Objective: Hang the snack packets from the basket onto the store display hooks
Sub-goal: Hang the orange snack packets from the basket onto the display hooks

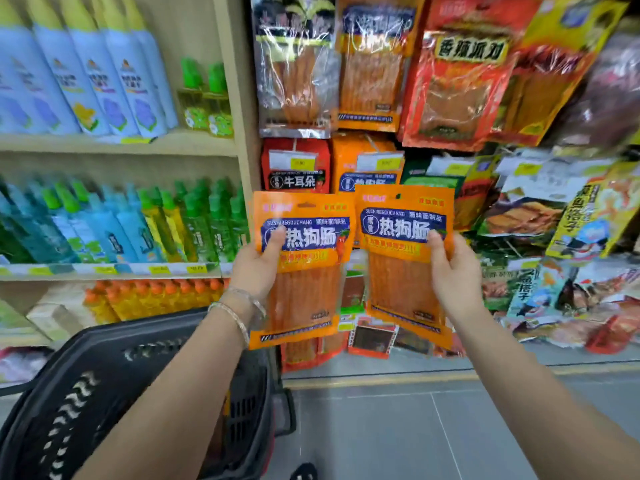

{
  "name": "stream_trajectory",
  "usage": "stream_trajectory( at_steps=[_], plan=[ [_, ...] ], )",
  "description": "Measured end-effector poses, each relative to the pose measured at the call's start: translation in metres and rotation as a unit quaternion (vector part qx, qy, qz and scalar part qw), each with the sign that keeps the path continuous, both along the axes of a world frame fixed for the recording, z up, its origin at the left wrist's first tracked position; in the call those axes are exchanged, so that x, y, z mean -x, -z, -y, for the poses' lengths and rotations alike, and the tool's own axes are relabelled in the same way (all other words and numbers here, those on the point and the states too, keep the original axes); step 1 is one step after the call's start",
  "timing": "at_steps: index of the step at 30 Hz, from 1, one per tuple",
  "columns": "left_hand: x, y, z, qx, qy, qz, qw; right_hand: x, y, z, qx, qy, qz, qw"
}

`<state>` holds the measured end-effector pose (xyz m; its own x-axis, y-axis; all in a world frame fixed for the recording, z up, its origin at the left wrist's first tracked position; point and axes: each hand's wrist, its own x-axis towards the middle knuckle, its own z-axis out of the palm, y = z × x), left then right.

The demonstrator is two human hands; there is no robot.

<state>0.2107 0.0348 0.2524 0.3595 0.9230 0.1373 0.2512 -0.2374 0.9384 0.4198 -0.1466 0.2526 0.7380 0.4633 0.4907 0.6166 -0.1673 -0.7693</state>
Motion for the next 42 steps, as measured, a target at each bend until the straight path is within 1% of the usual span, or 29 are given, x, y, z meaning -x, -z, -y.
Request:
stream_trajectory(
  at_steps=[3,7,10,13,17,20,23,27,30,35,40,41,42],
  plan=[
    [-0.024,-0.032,-0.012,-0.054,-0.005,0.052,0.997,-0.024,-0.035,-0.015,-0.040,-0.004,0.029,0.999],
    [-0.056,-0.071,-0.038,-0.062,0.008,0.145,0.987,-0.057,-0.079,-0.047,-0.078,-0.022,0.040,0.996],
    [-0.076,-0.105,-0.059,-0.096,0.008,0.204,0.974,-0.084,-0.111,-0.076,-0.105,-0.029,0.038,0.993],
    [-0.095,-0.136,-0.079,-0.123,-0.013,0.237,0.964,-0.111,-0.143,-0.107,-0.149,-0.036,0.017,0.988],
    [-0.119,-0.167,-0.102,-0.152,-0.013,0.268,0.951,-0.136,-0.176,-0.147,-0.205,-0.056,-0.053,0.976],
    [-0.134,-0.182,-0.112,-0.163,-0.015,0.283,0.945,-0.147,-0.195,-0.171,-0.220,-0.073,-0.087,0.969],
    [-0.145,-0.189,-0.122,-0.155,-0.011,0.298,0.942,-0.153,-0.207,-0.190,-0.230,-0.109,-0.107,0.961],
    [-0.155,-0.193,-0.128,-0.148,0.006,0.280,0.948,-0.160,-0.219,-0.208,-0.226,-0.131,-0.144,0.954],
    [-0.163,-0.195,-0.129,-0.140,0.014,0.291,0.946,-0.167,-0.224,-0.220,-0.222,-0.131,-0.156,0.954],
    [-0.176,-0.198,-0.132,-0.141,-0.006,0.299,0.944,-0.184,-0.221,-0.233,-0.209,-0.131,-0.158,0.956],
    [-0.185,-0.197,-0.135,-0.132,0.000,0.300,0.945,-0.194,-0.215,-0.243,-0.194,-0.134,-0.148,0.960],
    [-0.187,-0.196,-0.136,-0.131,-0.002,0.299,0.945,-0.196,-0.214,-0.245,-0.194,-0.129,-0.133,0.963],
    [-0.188,-0.196,-0.137,-0.131,-0.005,0.295,0.946,-0.197,-0.214,-0.247,-0.187,-0.111,-0.097,0.971]
  ],
)
